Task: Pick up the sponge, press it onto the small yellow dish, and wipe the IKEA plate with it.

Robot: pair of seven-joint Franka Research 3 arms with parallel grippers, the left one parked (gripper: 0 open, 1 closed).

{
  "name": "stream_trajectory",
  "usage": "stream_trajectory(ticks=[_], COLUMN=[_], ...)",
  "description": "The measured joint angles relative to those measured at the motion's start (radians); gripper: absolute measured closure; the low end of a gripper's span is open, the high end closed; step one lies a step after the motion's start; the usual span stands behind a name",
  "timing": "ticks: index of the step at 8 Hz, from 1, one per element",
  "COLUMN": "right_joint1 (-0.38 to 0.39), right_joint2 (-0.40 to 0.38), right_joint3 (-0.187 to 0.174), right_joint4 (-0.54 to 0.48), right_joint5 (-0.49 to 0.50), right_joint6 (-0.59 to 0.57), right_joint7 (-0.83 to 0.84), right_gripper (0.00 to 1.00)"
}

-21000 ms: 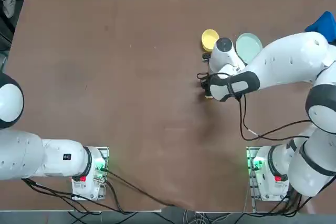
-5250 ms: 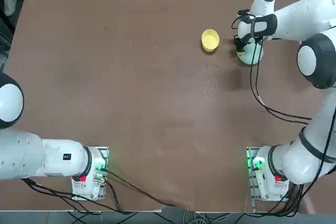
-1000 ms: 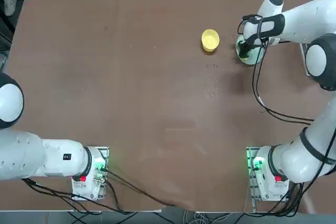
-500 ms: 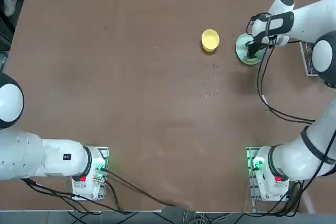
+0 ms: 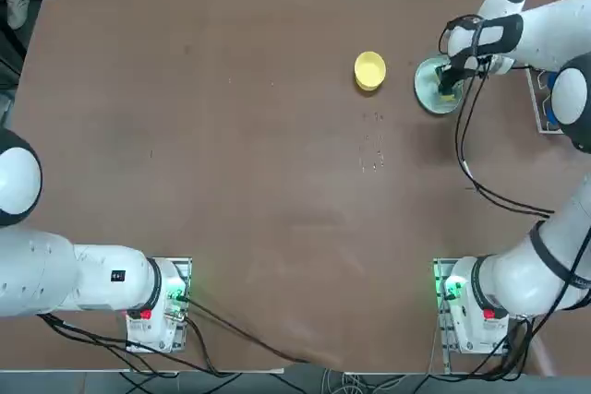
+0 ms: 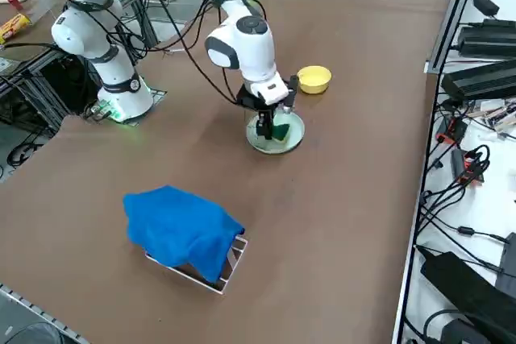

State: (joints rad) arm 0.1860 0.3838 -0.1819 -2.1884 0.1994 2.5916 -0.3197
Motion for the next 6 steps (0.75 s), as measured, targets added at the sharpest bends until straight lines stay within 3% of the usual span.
stream_trajectory(ticks=[6], right_joint1=[0.003], right_joint2=[-0.071], right_joint3=[0.004], right_joint4=[0.052], right_joint5=[0.000], right_joint6=[-0.079], right_joint7=[0.000], right_gripper=[0.80])
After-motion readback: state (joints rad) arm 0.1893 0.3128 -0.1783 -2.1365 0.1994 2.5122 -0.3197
